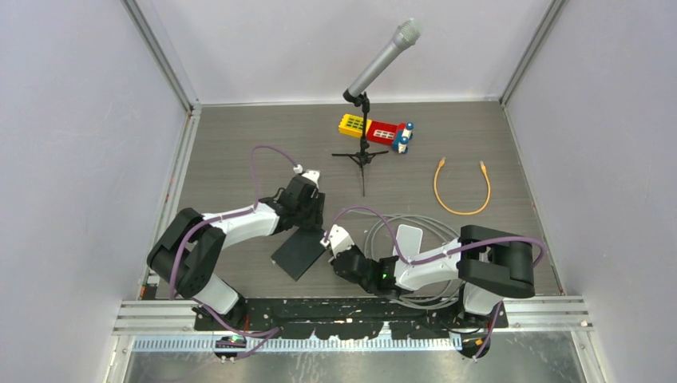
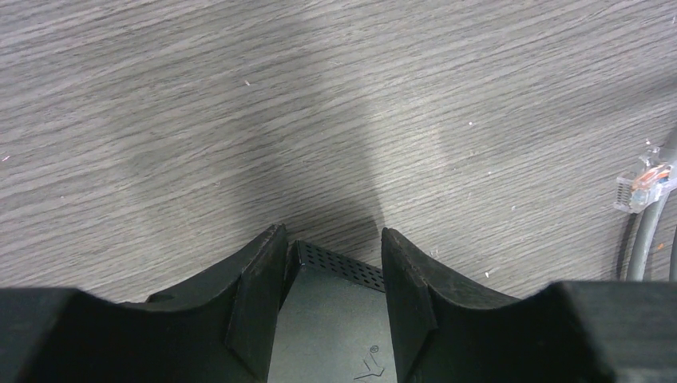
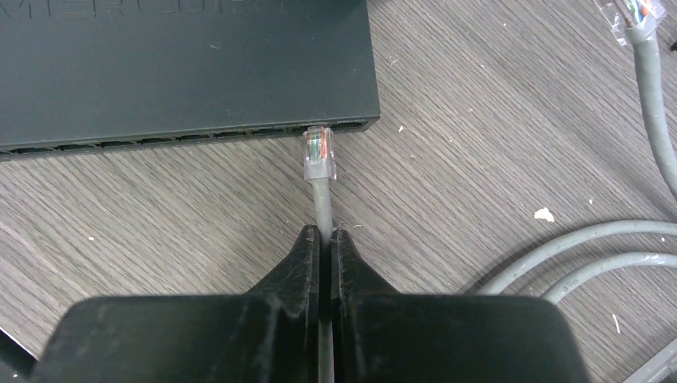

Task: Insert the plug into the switch port
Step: Insert the connector into the switch port.

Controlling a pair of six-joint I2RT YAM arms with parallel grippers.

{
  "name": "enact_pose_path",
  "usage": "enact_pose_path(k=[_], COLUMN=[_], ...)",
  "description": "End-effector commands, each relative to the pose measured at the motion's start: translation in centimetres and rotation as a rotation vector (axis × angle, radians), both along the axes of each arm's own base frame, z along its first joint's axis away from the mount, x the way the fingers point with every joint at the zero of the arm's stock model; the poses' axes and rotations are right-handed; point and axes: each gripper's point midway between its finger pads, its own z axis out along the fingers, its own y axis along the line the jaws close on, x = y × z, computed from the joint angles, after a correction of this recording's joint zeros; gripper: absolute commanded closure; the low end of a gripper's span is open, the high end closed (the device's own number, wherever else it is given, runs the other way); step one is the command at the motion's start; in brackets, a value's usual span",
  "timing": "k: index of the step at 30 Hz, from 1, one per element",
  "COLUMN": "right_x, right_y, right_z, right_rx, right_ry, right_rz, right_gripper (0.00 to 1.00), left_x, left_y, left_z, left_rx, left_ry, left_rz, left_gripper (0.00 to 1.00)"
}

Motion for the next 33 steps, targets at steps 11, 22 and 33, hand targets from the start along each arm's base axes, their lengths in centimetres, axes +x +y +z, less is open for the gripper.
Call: enact_pose_path(k=[11, 22, 33], right_x=[0.5, 0.2, 1.5], right_y=[1.6, 2.9, 2.1], right_z=[1.5, 3.4, 4.0], right_rx=[0.070, 0.129, 0.108], right_ry=[-0.006, -0.005, -0.048], right_rz=[0.002, 0.047, -0.021], right_gripper=[1.00, 1.00, 0.99], left_x=[-2.5, -2.6, -2.7], left_y=[0.6, 0.5, 0.5], left_z=[-1.7, -1.8, -1.9], left_rx=[0.024, 0.020, 0.020], left_ry=[0.109, 0.114, 0.116], left_rz=[-0.021, -0.026, -0.028], left_gripper=[0.52, 0.52, 0.52])
